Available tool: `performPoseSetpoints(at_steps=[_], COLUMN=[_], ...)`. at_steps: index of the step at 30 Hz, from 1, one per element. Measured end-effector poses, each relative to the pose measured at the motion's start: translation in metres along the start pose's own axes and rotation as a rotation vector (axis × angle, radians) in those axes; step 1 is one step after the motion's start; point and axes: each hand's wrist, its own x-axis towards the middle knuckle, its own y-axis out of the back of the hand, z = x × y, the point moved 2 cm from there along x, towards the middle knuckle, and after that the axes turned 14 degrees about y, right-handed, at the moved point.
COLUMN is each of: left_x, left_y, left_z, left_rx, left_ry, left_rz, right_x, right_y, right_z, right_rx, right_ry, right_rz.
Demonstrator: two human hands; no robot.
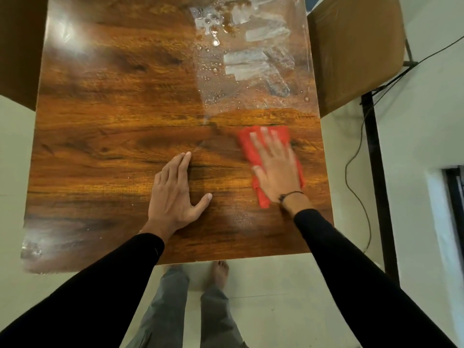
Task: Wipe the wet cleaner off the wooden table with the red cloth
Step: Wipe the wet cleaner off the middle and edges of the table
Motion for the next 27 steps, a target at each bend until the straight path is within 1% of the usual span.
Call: performPoseSetpoints(at_steps=[3, 5, 6, 8, 12, 15, 17, 20, 23, 25, 27], left_x=[0.001, 0.001, 0.001, 0.000, 0.002, 0.002, -0.001, -0.001, 0.000, 0.001, 0.000], left_y=[0.000, 0.000, 0.001, 0.001, 0.002, 0.002, 0.002, 0.003, 0.004, 0.004, 0.004], left_z=[0.003, 0.001, -0.001, -0.003, -0.005, -0.008, -0.008, -0.006, -0.005, -0.004, -0.002], left_rx=[-0.011, -0.022, -0.032, -0.059, -0.114, -0.122, -0.119, -0.107, -0.099, -0.088, -0.095], left_ry=[-0.002, 0.002, 0.007, 0.017, 0.060, 0.073, 0.066, 0.071, 0.071, 0.065, 0.058], left_rz=[-0.011, -0.016, -0.018, -0.024, -0.024, -0.015, -0.009, -0.009, -0.013, 0.001, 0.006], right_x=[0.008, 0.034, 0.049, 0.081, 0.143, 0.165, 0.155, 0.106, 0.046, 0.021, 0.015], right_y=[0.012, 0.015, 0.015, 0.016, 0.021, 0.020, 0.016, 0.006, -0.003, -0.003, 0.004], right_z=[0.038, 0.036, 0.030, 0.015, -0.013, -0.038, -0.052, -0.072, -0.065, -0.039, -0.017], right_rx=[0.038, 0.044, 0.039, 0.045, 0.039, 0.033, 0.016, -0.049, -0.054, -0.048, -0.018], right_ry=[-0.217, -0.292, -0.292, -0.227, -0.006, 0.164, 0.287, 0.498, 0.655, 0.685, 0.596], right_rz=[0.030, 0.050, 0.053, 0.039, 0.031, 0.002, -0.048, -0.098, -0.154, -0.191, -0.192])
